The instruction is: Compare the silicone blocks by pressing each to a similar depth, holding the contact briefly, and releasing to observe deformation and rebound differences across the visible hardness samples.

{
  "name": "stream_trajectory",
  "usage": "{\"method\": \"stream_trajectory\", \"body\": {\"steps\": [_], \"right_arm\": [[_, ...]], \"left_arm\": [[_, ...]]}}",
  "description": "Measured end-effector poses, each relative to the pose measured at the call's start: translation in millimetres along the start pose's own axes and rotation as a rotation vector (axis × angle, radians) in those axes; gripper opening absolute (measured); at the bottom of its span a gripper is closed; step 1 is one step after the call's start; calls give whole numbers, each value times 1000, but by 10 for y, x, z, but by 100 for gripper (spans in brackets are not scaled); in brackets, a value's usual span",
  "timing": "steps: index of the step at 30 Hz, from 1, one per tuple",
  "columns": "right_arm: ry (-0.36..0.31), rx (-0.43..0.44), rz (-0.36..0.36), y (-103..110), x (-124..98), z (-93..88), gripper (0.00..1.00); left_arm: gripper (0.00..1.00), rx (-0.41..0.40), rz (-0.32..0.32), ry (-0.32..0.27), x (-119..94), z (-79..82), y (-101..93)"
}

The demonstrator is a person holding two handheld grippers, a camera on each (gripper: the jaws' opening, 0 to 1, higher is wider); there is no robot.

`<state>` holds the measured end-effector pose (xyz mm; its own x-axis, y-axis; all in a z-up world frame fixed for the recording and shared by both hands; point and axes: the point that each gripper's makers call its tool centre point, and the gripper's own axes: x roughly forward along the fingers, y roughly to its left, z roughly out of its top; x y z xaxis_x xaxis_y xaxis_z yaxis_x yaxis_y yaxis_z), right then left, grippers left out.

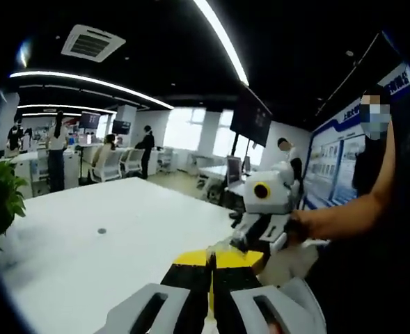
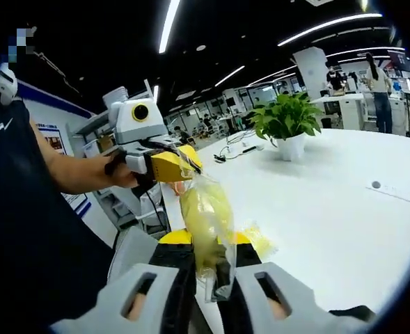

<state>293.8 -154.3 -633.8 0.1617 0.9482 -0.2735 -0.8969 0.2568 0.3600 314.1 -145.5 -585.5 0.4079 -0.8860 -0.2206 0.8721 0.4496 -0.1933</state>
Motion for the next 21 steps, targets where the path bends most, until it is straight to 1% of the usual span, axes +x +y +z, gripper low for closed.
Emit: {"method": "stream_trajectory", "body": {"steps": [2,7,9,10,12,14,16,17,18,19,21], "right_arm": [[0,-5,-7,-32,-9,-10,3],[8,-3,-22,-91,-10,-24,3],[8,-3,-19,-94,9,-30,3],[10,-5,-19,-100,18,-36,3],[16,-4,-23,-134,31,-63,3],[15,0,-25,-158,28,-70,3],[23,1,-27,-158,27,-78,2],[29,-3,-27,-147,41,-88,2],[30,-2,-25,-146,49,-90,2],[34,-1,-25,-147,60,-96,2],[47,-14,-27,-154,68,-114,2]], "left_arm": [[0,61,-6,-3,28,-13,19],[0,39,16,-4,72,-30,77],[0,7,12,-2,61,-34,91],[0,14,12,0,63,-41,108],[0,67,14,15,87,-88,135],[0,96,23,10,101,-93,125],[0,63,34,17,98,-106,139],[0,18,48,29,92,-131,159],[0,38,50,26,97,-120,176],[0,37,63,31,99,-149,194],[0,38,63,34,115,-185,196]]}}
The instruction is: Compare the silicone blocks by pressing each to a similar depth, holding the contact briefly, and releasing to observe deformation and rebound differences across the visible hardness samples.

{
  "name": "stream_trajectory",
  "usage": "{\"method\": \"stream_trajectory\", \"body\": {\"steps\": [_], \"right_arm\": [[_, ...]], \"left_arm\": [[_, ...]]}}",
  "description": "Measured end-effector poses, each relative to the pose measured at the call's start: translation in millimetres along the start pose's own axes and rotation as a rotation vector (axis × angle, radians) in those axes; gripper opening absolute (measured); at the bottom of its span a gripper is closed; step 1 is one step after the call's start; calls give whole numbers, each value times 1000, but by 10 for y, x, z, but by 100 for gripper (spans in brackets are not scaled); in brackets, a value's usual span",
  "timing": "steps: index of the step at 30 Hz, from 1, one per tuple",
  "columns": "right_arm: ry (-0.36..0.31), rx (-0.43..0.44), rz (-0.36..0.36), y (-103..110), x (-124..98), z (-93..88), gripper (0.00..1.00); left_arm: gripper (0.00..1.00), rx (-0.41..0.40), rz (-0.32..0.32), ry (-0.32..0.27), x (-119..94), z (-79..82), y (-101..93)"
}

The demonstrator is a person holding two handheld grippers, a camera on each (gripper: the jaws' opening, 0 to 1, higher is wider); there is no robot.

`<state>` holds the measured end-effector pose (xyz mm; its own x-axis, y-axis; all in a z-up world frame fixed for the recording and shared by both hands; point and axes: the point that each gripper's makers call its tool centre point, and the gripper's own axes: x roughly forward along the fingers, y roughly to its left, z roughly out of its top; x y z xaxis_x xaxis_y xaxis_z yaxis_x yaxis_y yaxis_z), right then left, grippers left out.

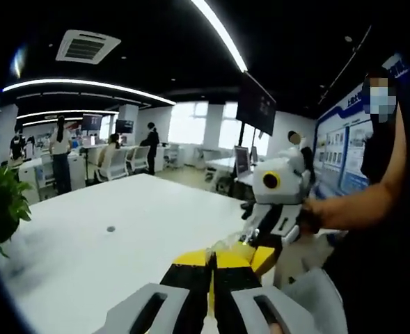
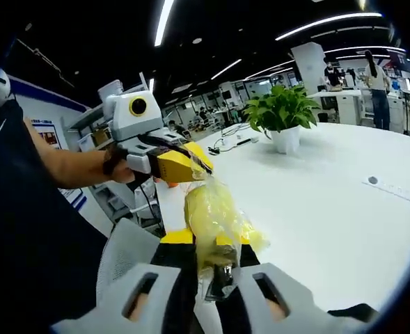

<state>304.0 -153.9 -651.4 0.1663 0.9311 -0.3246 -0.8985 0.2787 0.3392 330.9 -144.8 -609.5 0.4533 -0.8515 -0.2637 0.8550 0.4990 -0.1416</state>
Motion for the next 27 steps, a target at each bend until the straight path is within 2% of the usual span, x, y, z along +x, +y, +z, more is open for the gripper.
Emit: {"method": "stream_trajectory", "body": {"steps": [4,8,12,20,24,27], "right_arm": [[-1,7,7,-36,-39,-22,2],[-3,10,16,-72,-61,10,2],[3,15,21,-68,-78,-5,1],[14,12,38,-67,-76,-24,1],[8,12,35,-91,-76,-3,1],[3,8,38,-101,-86,23,1]], "left_arm": [[0,41,11,6,20,13,-33],[0,-13,18,-11,40,51,7],[0,-10,23,-8,73,42,6],[0,-55,26,8,75,25,1],[0,-5,27,11,89,44,13],[0,-15,33,2,87,66,21]]}}
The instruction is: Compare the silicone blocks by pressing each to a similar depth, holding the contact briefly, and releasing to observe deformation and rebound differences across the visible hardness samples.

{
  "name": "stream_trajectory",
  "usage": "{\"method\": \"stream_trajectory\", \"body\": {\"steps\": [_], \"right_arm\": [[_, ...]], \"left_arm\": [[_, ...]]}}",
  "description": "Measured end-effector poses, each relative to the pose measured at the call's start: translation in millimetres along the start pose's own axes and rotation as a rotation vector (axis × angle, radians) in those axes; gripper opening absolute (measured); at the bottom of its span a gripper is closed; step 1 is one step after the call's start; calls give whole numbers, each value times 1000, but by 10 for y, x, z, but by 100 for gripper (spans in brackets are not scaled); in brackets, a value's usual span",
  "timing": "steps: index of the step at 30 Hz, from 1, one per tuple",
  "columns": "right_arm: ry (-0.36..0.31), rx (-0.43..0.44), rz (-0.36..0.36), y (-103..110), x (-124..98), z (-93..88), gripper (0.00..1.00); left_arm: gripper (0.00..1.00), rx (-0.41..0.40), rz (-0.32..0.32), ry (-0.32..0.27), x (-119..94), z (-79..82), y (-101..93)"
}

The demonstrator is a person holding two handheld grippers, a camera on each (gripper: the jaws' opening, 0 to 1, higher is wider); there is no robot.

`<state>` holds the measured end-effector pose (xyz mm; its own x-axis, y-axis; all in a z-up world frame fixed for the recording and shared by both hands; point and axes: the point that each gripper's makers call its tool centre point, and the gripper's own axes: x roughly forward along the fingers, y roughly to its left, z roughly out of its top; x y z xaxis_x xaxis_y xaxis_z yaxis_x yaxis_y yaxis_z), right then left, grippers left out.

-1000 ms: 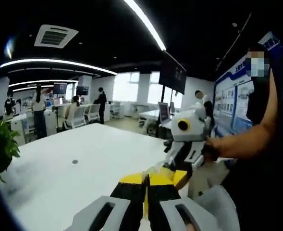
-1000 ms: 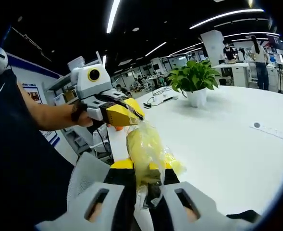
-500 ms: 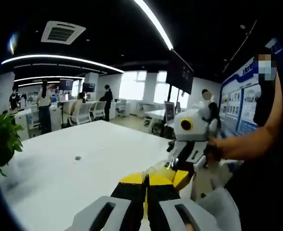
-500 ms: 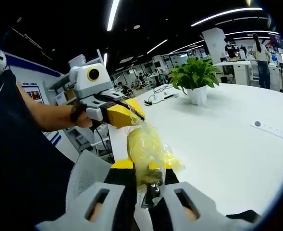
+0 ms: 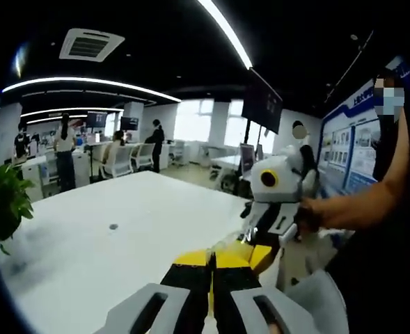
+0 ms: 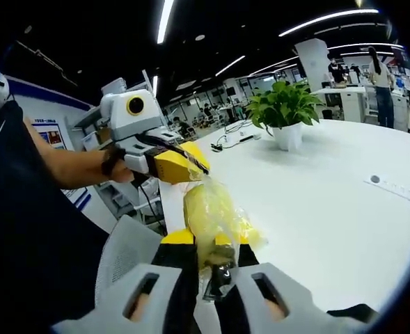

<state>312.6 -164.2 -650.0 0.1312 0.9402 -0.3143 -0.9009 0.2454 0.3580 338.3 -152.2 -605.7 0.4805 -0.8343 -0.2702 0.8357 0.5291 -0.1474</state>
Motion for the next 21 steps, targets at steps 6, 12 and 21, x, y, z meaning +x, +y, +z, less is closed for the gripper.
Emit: {"method": "stream_trajectory", "body": {"steps": [6,12,21], "right_arm": [[-18,0,-5,12,4,51,3],[-105,-27,13,23,-41,155,9],[-265,-57,-113,-196,-112,434,43]], "left_arm": [[0,-2,22,-25,-18,60,30],[0,-26,13,-41,-75,197,-2],[0,-126,-65,-130,-20,421,-52]]}}
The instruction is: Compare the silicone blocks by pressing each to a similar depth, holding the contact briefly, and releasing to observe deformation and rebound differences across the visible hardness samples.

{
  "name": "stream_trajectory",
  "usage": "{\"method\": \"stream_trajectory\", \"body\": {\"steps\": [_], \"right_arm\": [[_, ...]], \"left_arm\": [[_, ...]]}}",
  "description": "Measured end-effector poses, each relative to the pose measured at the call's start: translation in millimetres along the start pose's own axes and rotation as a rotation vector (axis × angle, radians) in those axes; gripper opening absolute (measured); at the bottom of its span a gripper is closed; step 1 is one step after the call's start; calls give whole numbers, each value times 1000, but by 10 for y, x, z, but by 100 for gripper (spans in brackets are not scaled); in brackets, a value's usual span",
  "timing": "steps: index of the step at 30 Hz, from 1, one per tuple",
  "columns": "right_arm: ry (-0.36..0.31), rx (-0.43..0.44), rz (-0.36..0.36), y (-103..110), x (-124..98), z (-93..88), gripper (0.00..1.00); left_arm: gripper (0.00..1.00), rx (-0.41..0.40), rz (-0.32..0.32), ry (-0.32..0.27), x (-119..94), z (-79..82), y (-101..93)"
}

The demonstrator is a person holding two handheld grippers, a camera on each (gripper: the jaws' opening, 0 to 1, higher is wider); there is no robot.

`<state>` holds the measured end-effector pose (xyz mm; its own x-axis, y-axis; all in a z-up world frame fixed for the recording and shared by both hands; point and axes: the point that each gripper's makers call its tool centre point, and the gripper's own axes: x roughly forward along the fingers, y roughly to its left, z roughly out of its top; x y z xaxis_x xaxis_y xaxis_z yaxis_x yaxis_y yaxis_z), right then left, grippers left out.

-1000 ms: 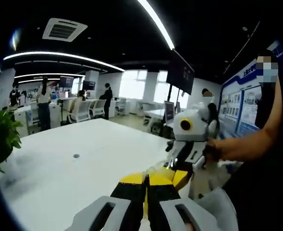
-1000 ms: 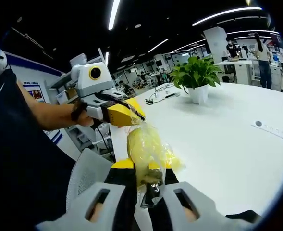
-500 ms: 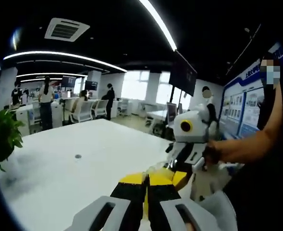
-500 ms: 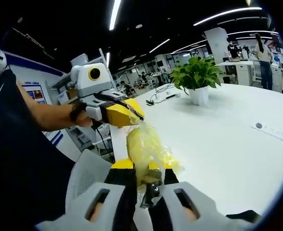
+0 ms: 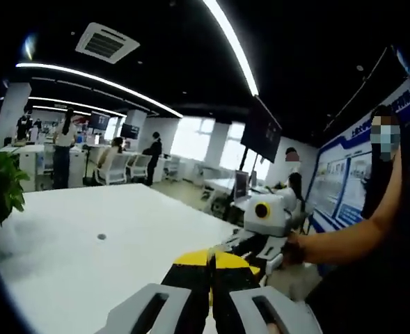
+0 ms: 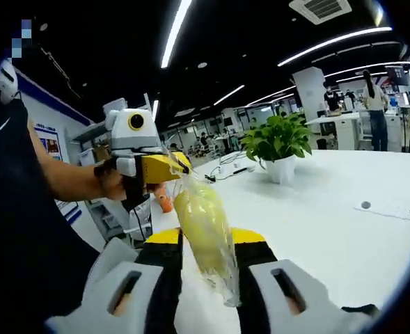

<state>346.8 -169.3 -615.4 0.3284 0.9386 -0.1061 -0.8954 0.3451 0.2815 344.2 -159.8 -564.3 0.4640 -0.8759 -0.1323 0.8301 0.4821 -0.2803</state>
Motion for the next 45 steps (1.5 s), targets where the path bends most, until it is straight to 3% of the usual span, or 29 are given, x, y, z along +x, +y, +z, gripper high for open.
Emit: {"method": "stream_trajectory", "body": {"steps": [6,9,15,24,29,31,37,45], "right_arm": [[-48,-33,-163,-307,-105,13,96],[-112,-4,-168,-315,-255,63,96],[-88,-14,-254,-449,-480,-82,96],[-102,59,-294,-455,-745,-352,96],[-20,33,-340,-514,-871,-666,96],[50,8,-377,-556,-928,-835,96],[48,-18,-395,-522,-973,-996,96],[70,29,-428,-566,-1060,-1186,96]], "left_arm": [[0,-44,-11,-18,90,32,33],[0,-60,-16,-19,139,18,32],[0,-157,-28,-36,221,-34,43],[0,-210,-16,-17,333,-406,97],[0,-242,-10,2,381,-602,126],[0,-254,-9,16,398,-689,132],[0,-304,-1,25,443,-904,181],[0,-383,7,38,481,-1175,246]]}}
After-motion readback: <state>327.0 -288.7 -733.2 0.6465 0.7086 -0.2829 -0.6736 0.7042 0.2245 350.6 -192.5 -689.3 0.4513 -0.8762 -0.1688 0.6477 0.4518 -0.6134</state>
